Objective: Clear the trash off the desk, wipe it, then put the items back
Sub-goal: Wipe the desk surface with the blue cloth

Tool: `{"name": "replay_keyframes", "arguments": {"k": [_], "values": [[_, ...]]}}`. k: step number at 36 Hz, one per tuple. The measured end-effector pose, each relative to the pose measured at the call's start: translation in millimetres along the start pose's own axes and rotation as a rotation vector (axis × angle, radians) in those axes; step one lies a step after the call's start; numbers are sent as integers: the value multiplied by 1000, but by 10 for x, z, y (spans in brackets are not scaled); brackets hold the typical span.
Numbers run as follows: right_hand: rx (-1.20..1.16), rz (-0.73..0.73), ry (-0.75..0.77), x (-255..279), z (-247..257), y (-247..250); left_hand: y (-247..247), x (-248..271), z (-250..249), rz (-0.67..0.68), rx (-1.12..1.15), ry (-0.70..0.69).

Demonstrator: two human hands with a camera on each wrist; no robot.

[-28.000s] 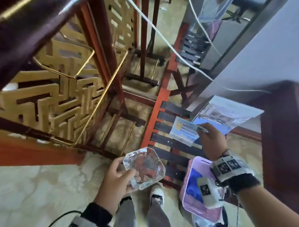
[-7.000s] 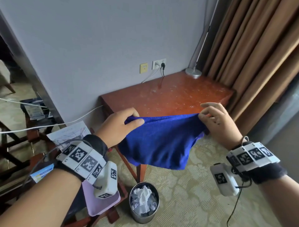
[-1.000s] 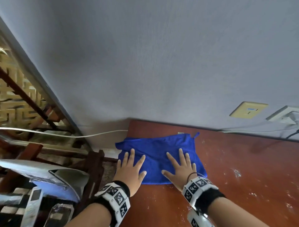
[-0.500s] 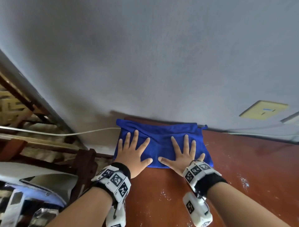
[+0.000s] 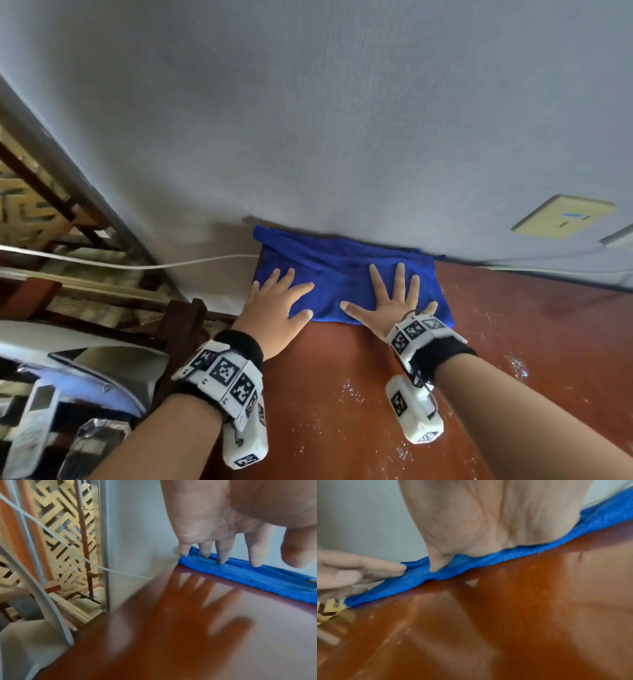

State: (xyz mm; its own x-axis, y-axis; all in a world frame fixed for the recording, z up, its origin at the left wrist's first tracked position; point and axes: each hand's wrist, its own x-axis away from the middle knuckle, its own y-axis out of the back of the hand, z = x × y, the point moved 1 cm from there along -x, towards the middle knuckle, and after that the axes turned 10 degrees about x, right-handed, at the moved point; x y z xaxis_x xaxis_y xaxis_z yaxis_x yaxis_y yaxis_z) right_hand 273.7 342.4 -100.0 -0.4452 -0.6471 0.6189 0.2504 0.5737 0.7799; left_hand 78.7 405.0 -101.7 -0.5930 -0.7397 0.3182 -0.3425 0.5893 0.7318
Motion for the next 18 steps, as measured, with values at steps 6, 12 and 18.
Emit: {"name": "replay_keyframes", "arguments": {"k": [6,12,18], "values": [[-107,42,-17,160,-39,22,299,560,257,114,-67,0],[-141,-206,59,364,269,172,158,1209,496,22,88,77],[-126,-174,88,243,659,155,-489,1643,494,-10,309,238]]}}
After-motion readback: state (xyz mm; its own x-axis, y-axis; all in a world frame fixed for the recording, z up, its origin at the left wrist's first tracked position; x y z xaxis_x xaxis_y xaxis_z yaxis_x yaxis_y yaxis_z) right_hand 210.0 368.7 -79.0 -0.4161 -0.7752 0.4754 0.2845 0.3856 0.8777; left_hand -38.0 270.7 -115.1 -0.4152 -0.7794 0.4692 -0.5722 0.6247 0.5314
